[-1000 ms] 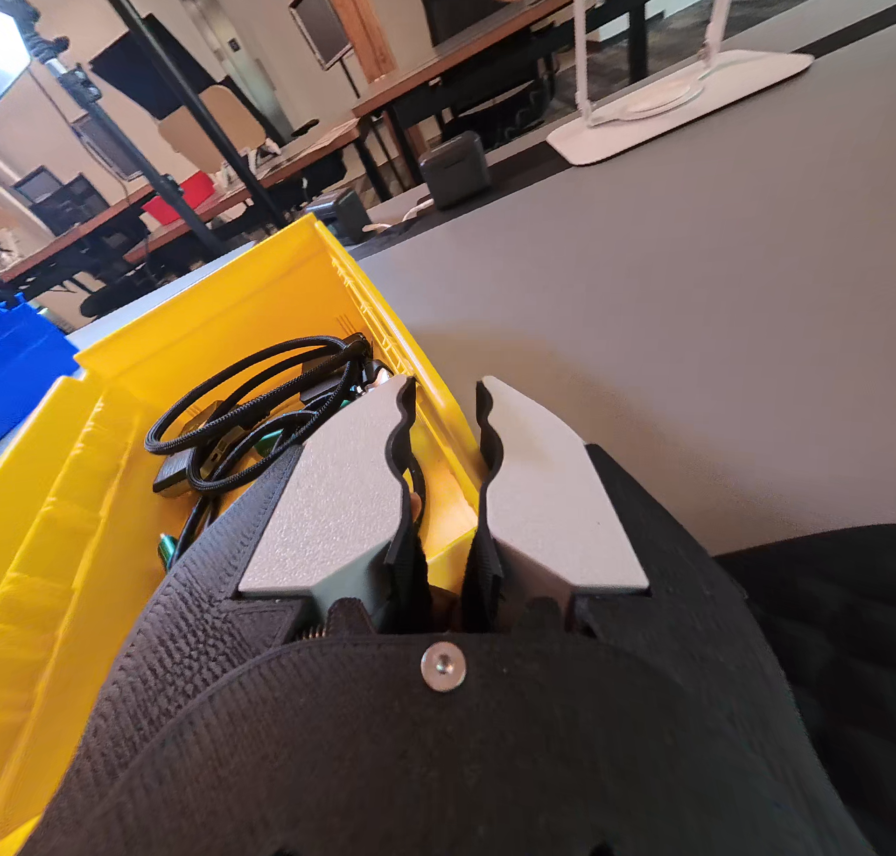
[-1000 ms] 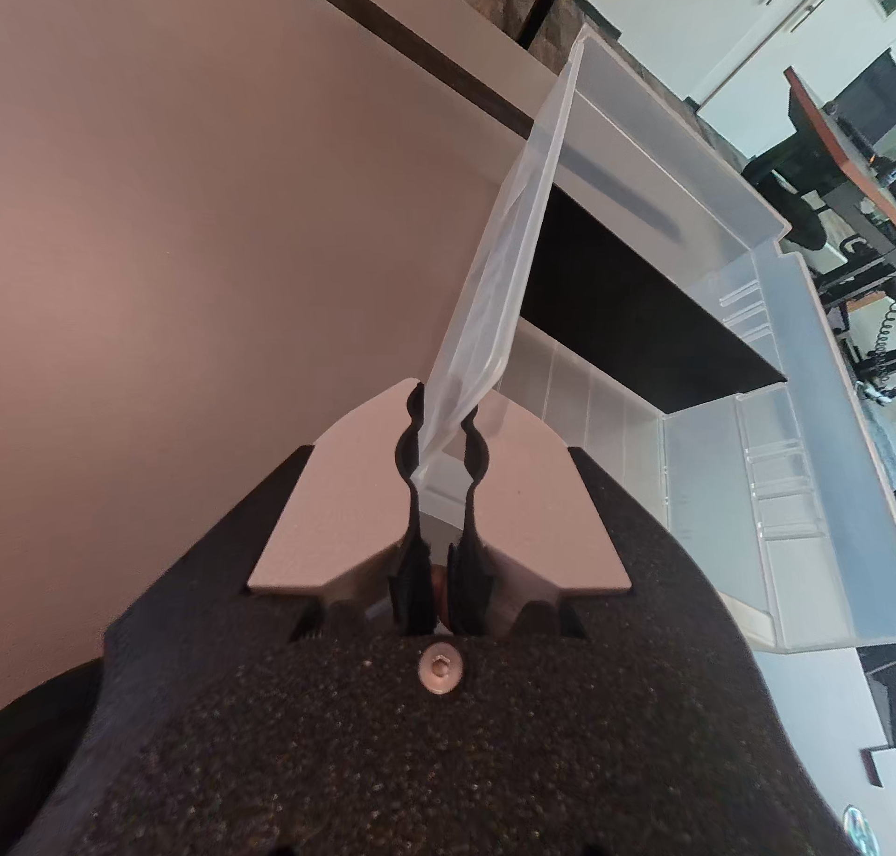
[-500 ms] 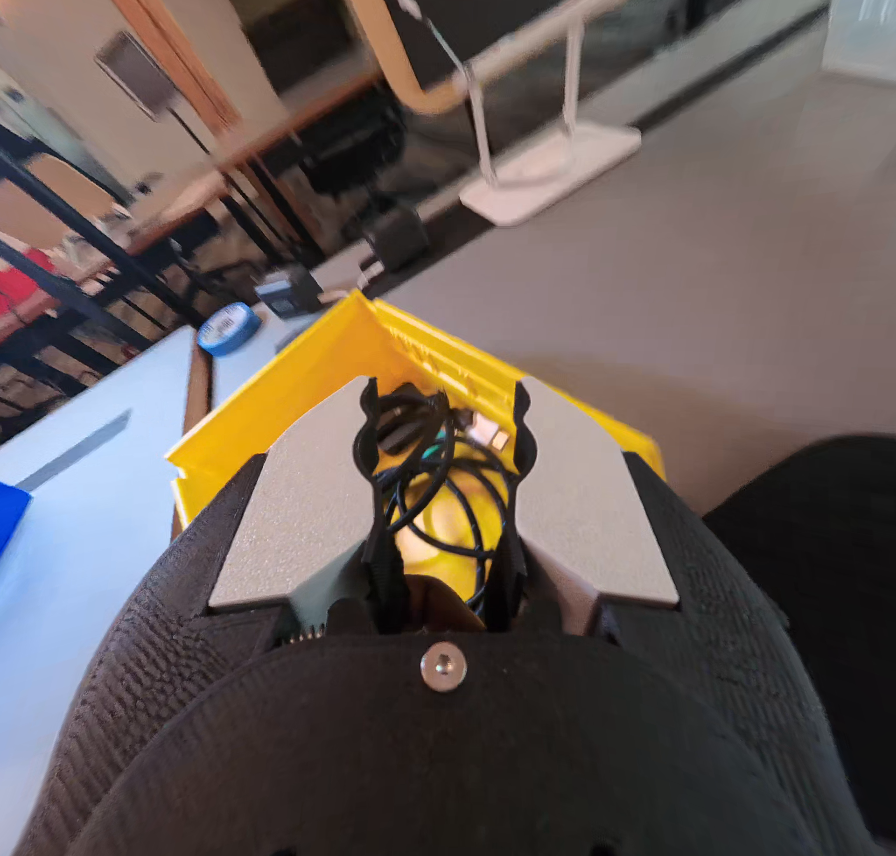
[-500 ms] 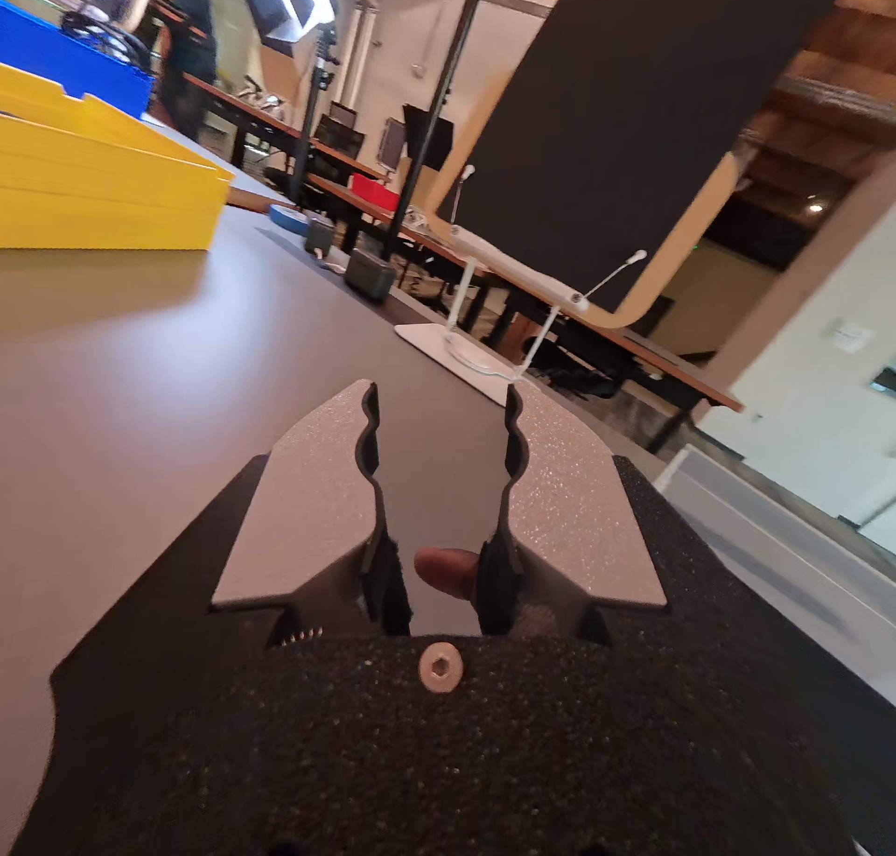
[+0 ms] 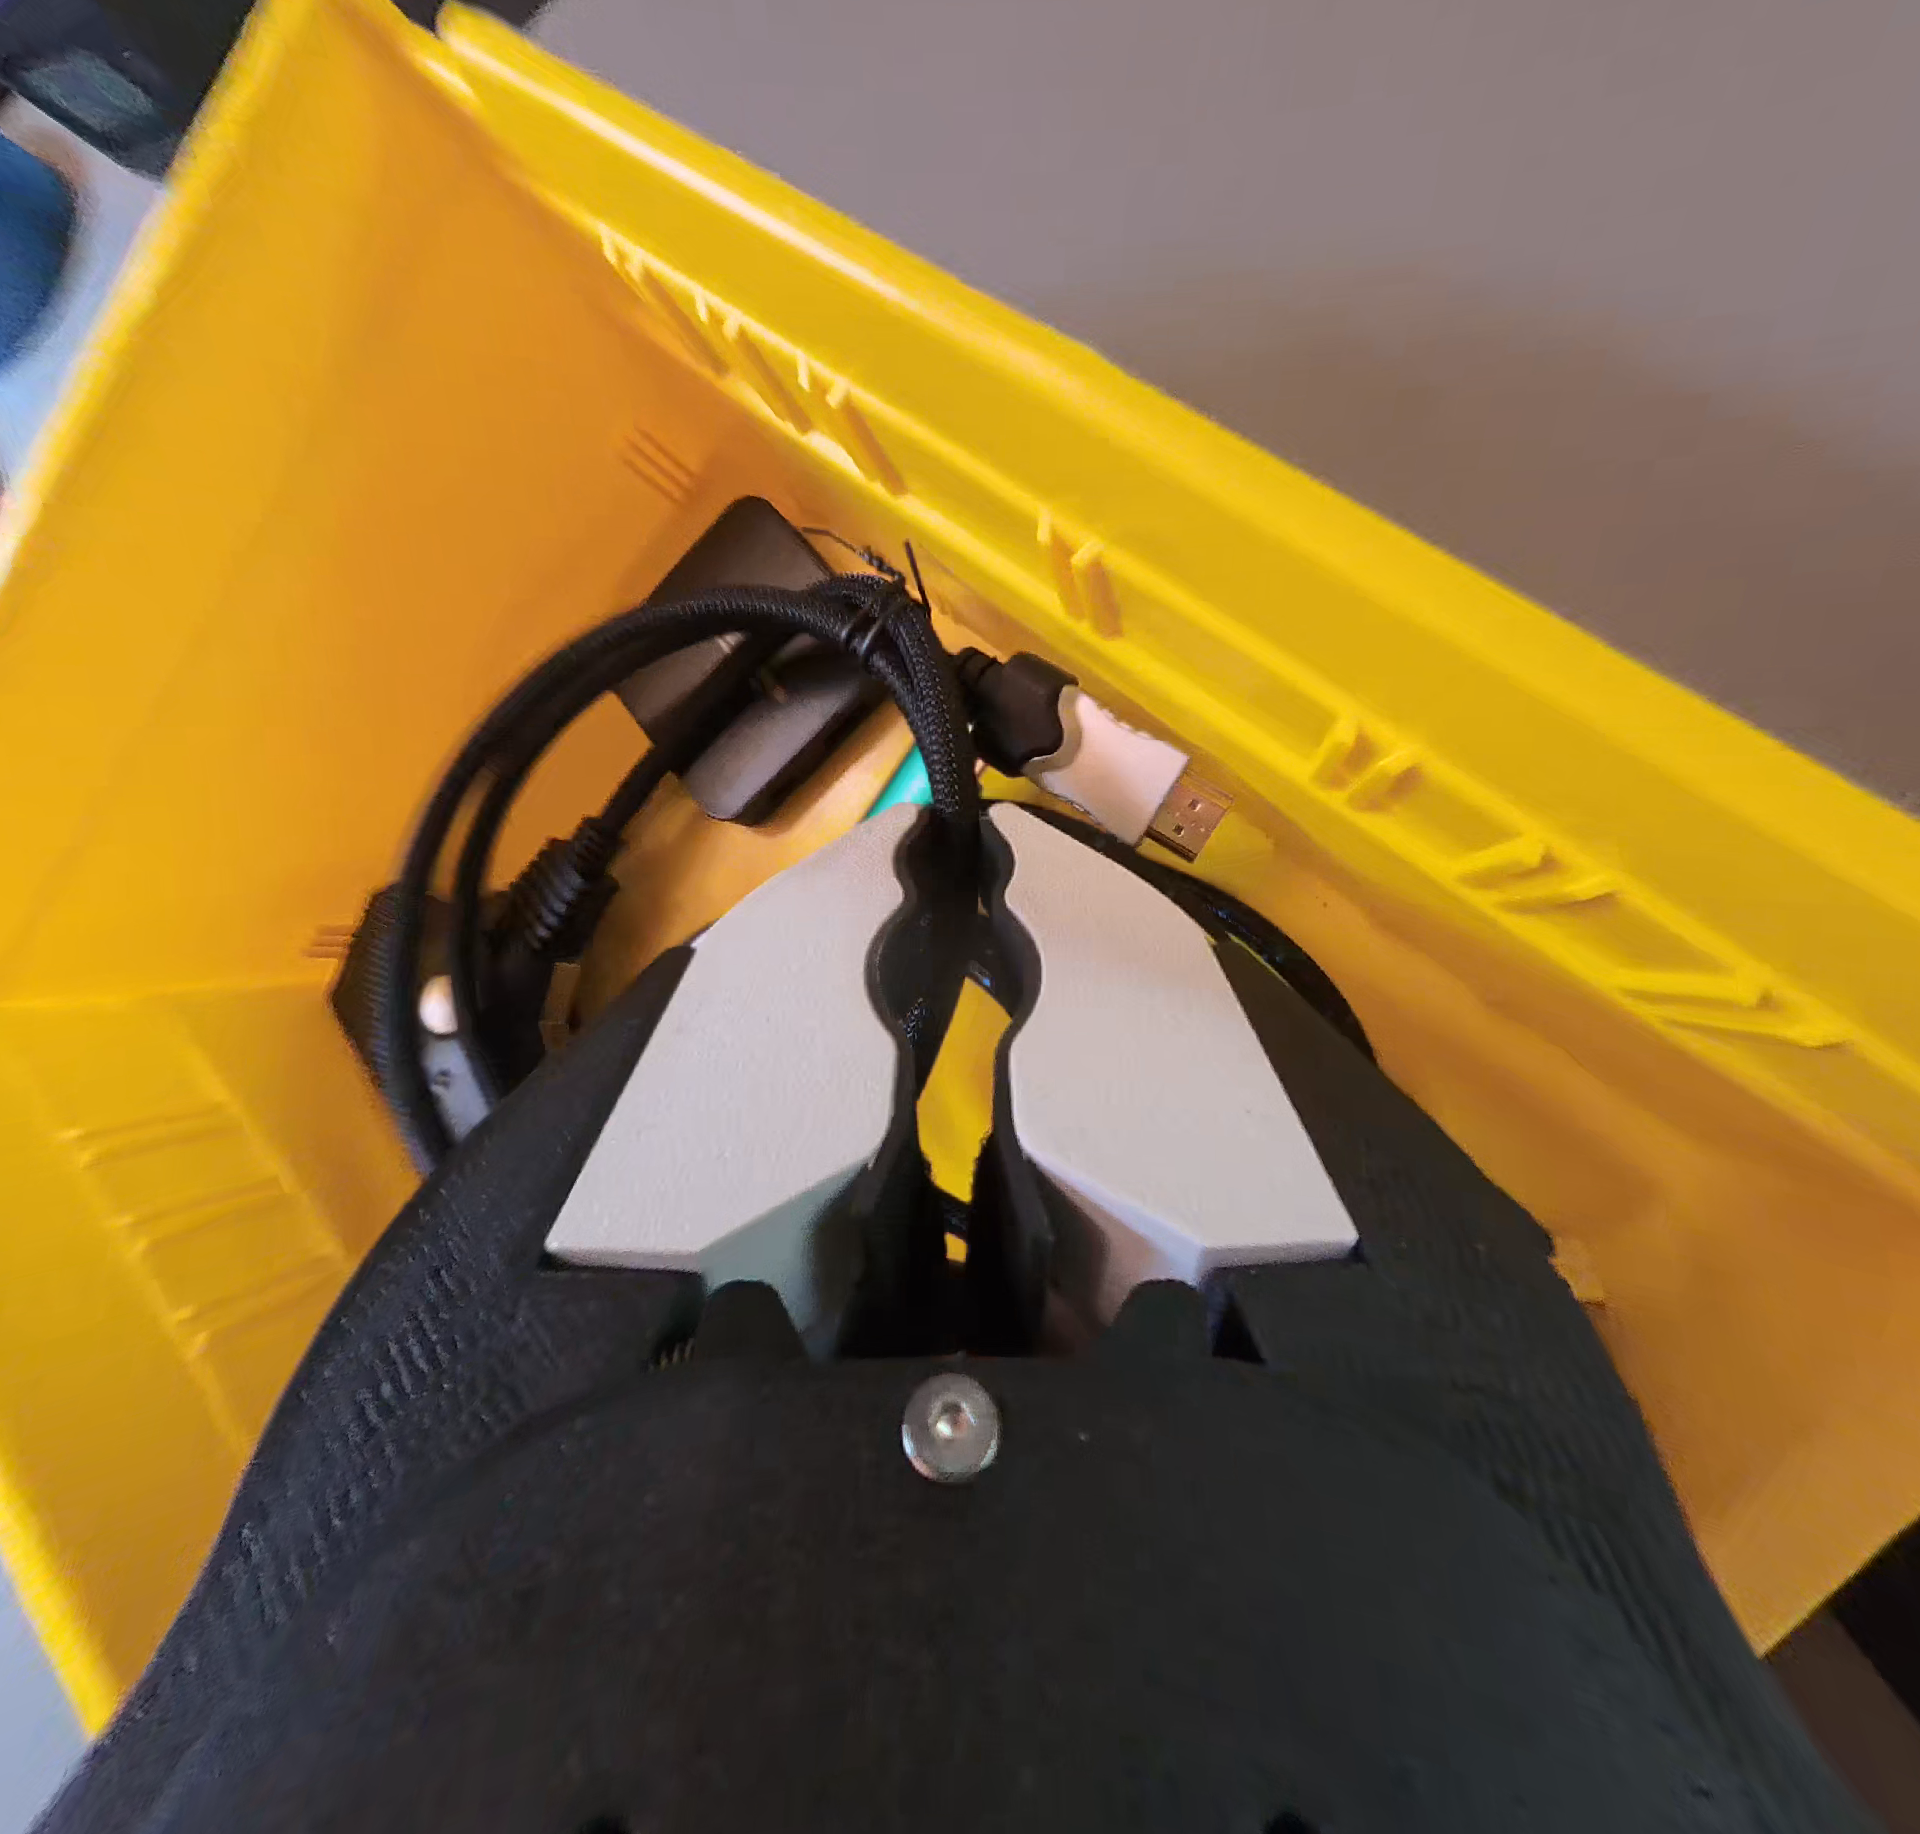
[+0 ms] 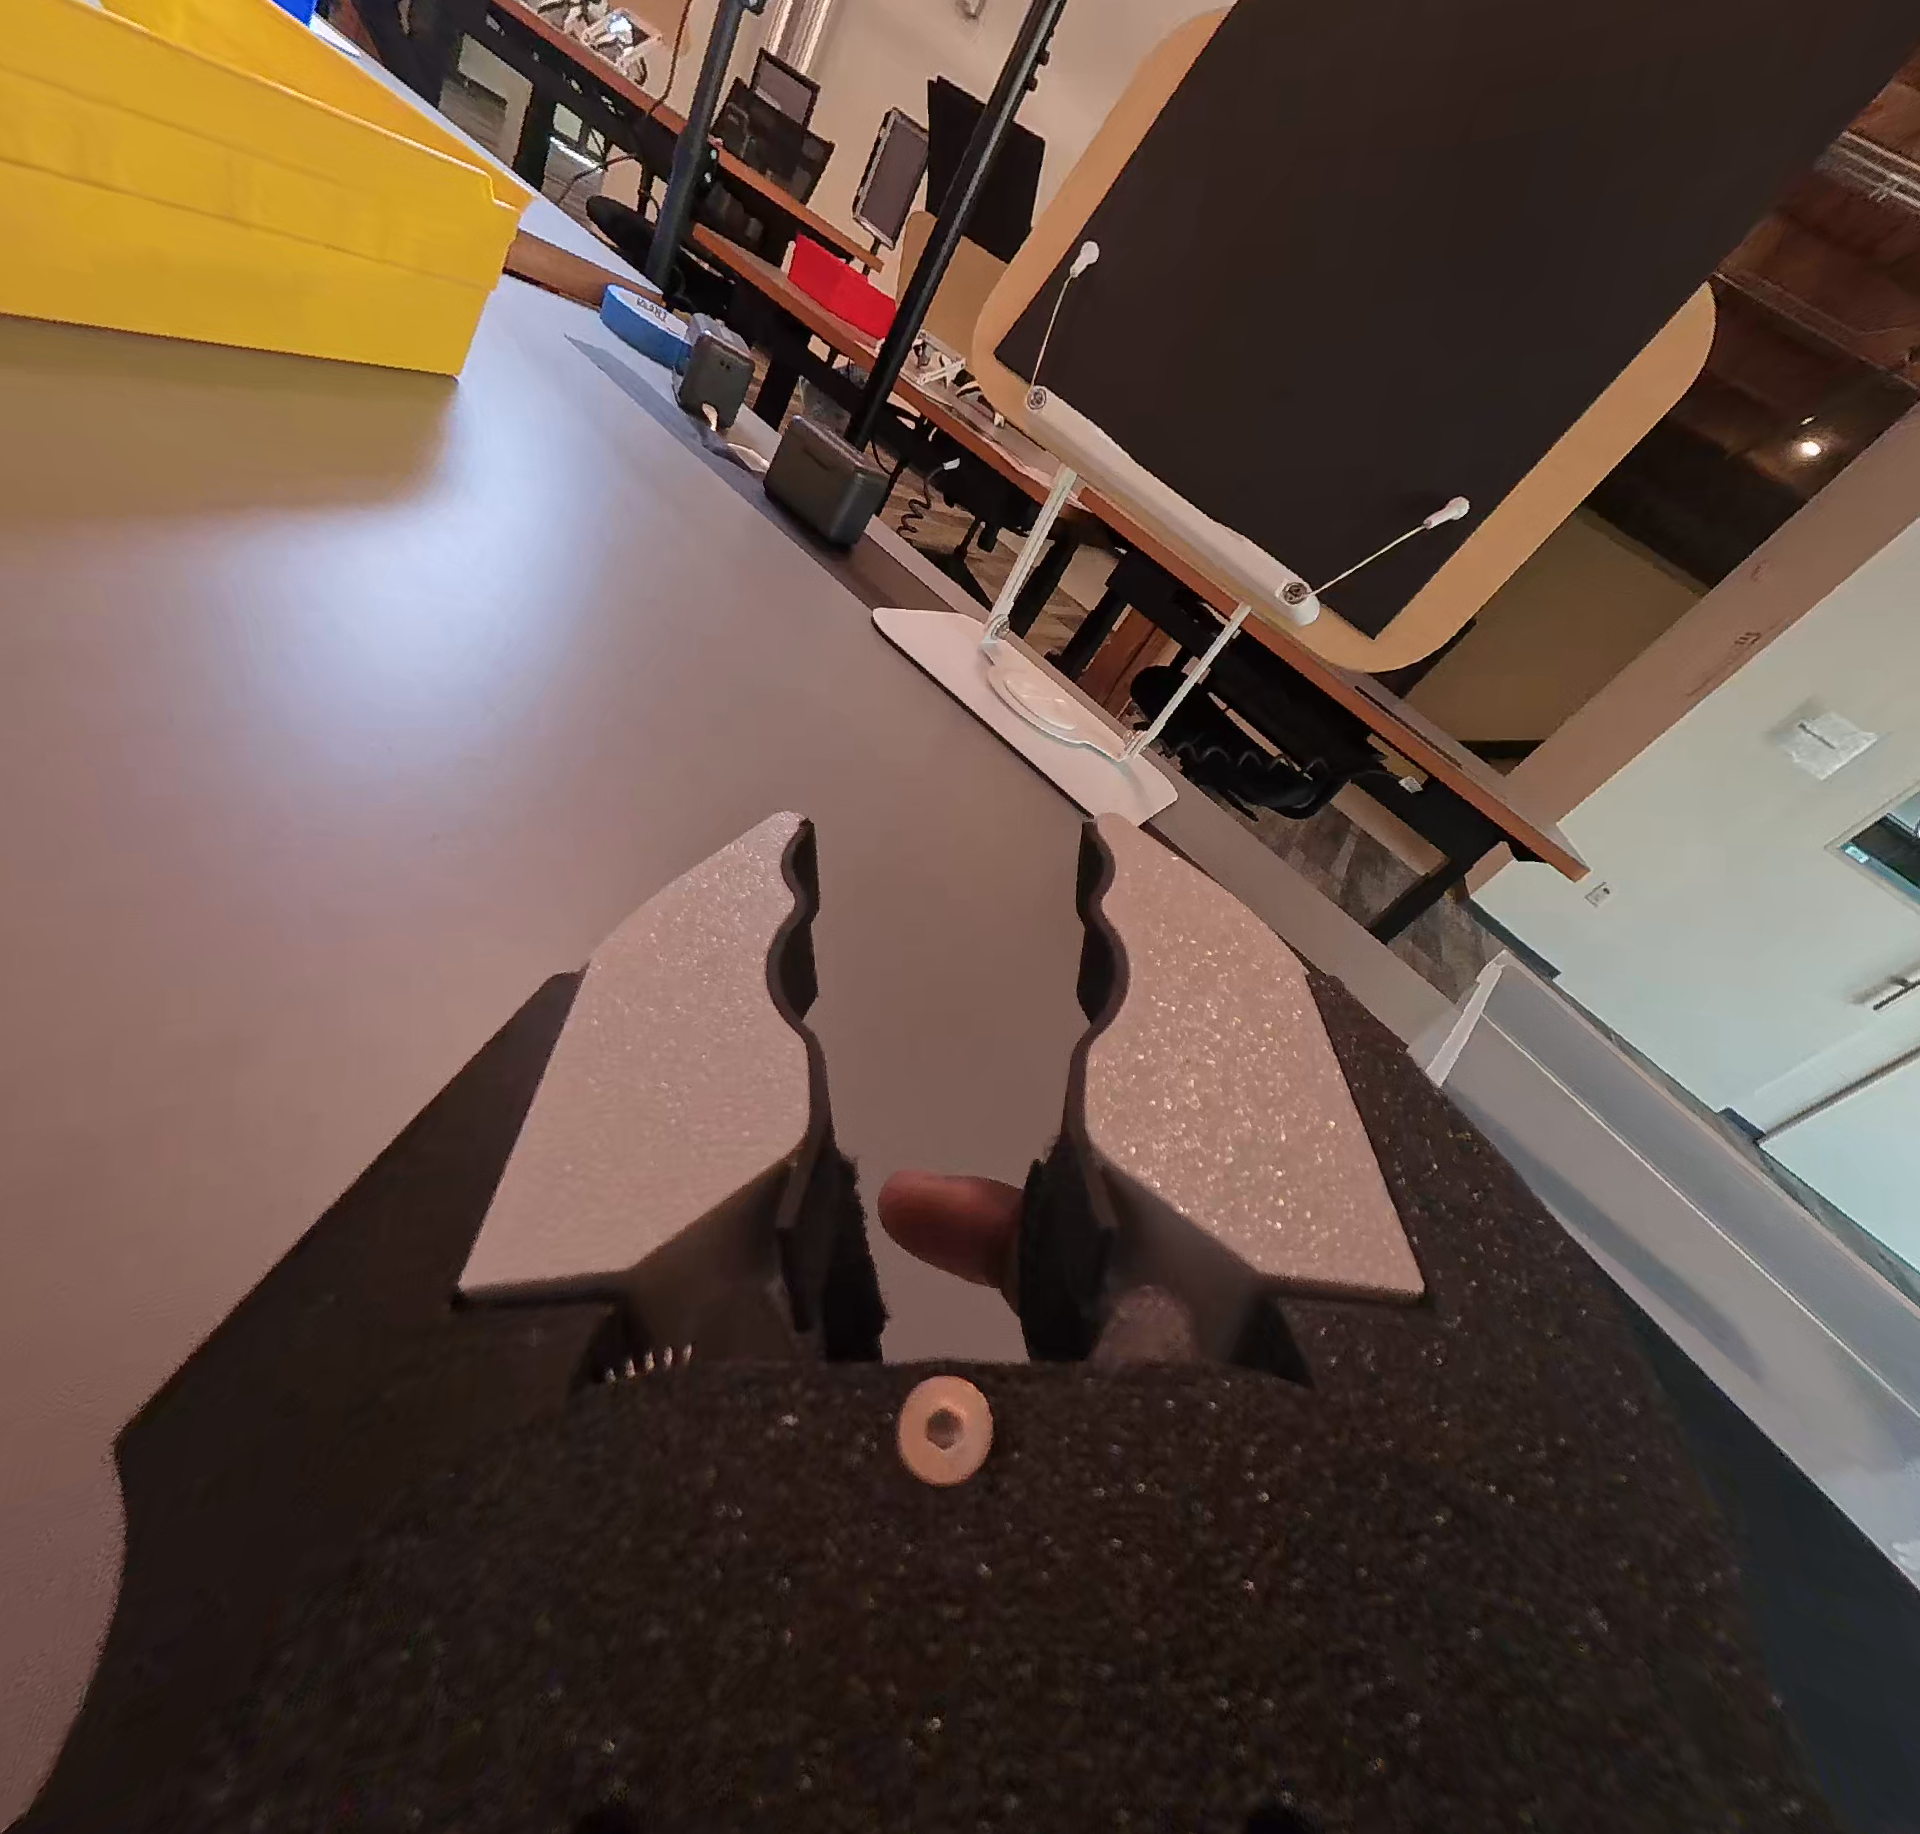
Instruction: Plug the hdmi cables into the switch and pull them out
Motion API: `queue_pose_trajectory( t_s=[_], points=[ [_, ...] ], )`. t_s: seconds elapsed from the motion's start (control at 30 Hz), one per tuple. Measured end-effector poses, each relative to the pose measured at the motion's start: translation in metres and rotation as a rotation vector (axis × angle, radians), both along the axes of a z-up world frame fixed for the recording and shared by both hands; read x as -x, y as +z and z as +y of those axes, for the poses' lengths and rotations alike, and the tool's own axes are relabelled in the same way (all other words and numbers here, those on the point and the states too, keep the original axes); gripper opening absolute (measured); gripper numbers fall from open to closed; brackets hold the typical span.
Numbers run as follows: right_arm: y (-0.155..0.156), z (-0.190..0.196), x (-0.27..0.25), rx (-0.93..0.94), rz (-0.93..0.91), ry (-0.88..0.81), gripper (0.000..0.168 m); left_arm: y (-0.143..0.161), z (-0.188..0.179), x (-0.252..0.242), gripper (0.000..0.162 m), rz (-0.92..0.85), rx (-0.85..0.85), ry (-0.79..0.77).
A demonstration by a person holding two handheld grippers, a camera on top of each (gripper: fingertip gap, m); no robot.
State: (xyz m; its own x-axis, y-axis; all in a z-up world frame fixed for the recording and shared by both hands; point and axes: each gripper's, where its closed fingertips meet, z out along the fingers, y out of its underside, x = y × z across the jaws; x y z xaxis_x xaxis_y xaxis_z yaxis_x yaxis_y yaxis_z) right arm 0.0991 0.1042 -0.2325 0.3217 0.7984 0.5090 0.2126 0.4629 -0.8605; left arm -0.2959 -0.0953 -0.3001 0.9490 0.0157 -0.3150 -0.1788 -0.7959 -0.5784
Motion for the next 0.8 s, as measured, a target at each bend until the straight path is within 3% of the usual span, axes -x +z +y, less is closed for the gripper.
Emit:
queue_pose_trajectory(
  t_s=[0.3, 0.43, 0.57, 0.8],
  points=[
    [-0.004, 0.0, 0.001, -0.015, -0.027, -0.001, 0.047, 0.128, -0.017, 0.008, 0.007, 0.282, -0.423, 0.066],
    [-0.003, -0.002, 0.002, -0.009, -0.021, 0.005, 0.045, 0.182, -0.024, -0.024, 0.007, 0.231, -0.691, -0.002],
    [-0.004, -0.004, 0.003, 0.003, -0.024, 0.024, 0.044, 0.225, -0.022, -0.08, 0.007, 0.145, -0.906, -0.186],
    [-0.01, -0.016, 0.01, 0.014, -0.059, 0.088, 0.044, 0.258, -0.004, -0.173, 0.008, -0.004, -1.038, -0.434]
  ],
)
